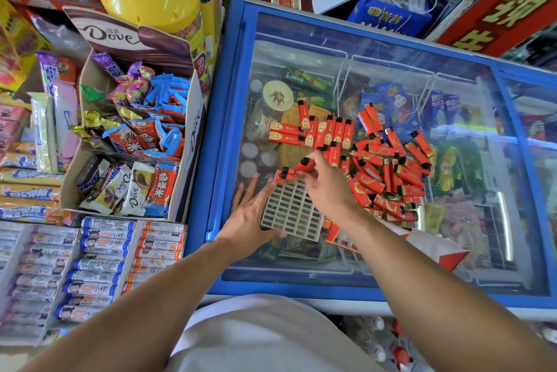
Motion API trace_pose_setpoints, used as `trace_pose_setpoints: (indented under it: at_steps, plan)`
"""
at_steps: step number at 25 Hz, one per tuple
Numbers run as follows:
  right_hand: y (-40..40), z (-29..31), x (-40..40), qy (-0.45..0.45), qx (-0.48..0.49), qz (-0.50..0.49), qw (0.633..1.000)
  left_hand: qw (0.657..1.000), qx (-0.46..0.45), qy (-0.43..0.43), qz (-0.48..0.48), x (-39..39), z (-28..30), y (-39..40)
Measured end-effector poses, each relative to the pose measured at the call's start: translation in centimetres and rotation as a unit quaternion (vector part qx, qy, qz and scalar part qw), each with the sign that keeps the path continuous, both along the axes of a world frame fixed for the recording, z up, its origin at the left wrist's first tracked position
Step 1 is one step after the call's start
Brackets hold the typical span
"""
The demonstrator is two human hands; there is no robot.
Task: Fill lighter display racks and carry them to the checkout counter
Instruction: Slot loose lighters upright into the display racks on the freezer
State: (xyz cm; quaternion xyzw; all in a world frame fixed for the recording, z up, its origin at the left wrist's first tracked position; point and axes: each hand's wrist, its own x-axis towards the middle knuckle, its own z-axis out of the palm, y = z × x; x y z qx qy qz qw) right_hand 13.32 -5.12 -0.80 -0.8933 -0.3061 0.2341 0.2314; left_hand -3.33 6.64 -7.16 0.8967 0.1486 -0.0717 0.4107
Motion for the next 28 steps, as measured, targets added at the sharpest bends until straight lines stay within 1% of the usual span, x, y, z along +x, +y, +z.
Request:
trace_pose_setpoints:
  at_steps: [3, 7, 9, 10, 11, 13, 15, 16, 18, 21, 22, 23, 25, 28]
  plan:
    - [0.4, 0.0, -0.6, -0.044, -0.007, 0.033, 0.998, 1.000, 0.006, -0.005, 0.006, 0.0, -0.2, -0.1]
    - [0.2, 0.4, -1.0, -0.123, -0.066, 0.067, 0.988, 1.000, 0.013, -0.009, 0.005, 0.0, -0.4, -0.1]
    - [-0.2, 0.1, -0.9, -0.123, -0.081, 0.082, 0.986, 1.000, 0.013, -0.009, 0.005, 0.0, -0.5, -0.1]
    - [-0.3, 0.0, -0.8, -0.107, -0.073, 0.079, 0.988, 1.000, 0.013, -0.008, 0.005, 0.0, -0.6, -0.1]
    - [-0.4, 0.1, -0.5, -0.080, -0.055, 0.056, 0.994, 1.000, 0.011, -0.006, 0.005, 0.0, -0.6, -0.1]
    - [-0.6, 0.5, 1.3, -0.048, -0.021, -0.053, 0.997, 1.000, 0.003, 0.000, 0.006, 0.0, -0.6, 0.0]
    - [-0.6, 0.7, 3.7, -0.040, -0.032, -0.167, 0.985, 1.000, -0.001, 0.008, 0.005, 0.0, -0.2, -0.1]
    - [-0.6, 0.6, 4.8, -0.030, -0.051, -0.195, 0.979, 1.000, -0.001, 0.009, 0.006, 0.0, -0.2, -0.1]
    - [-0.3, 0.2, 6.2, -0.002, -0.083, -0.210, 0.974, 1.000, 0.000, 0.016, 0.003, 0.1, -0.2, -0.1]
    - [0.6, 0.2, 6.9, 0.052, -0.104, -0.221, 0.968, 0.999, -0.003, 0.031, 0.007, 0.1, -0.3, -0.2]
    - [0.6, 0.6, 6.7, 0.058, -0.097, -0.219, 0.969, 0.999, -0.010, 0.039, 0.012, 0.1, 0.1, -0.2]
    - [0.6, 1.1, 6.4, 0.051, -0.070, -0.211, 0.974, 0.998, -0.020, 0.049, 0.017, 0.1, 0.3, -0.3]
    - [-0.3, 2.1, 4.6, 0.024, 0.007, -0.183, 0.983, 0.997, -0.027, 0.066, 0.013, 0.0, 0.9, -0.3]
    - [-2.5, 3.5, 0.2, 0.017, 0.092, -0.129, 0.987, 0.998, -0.007, 0.054, 0.001, 0.1, 0.5, -0.2]
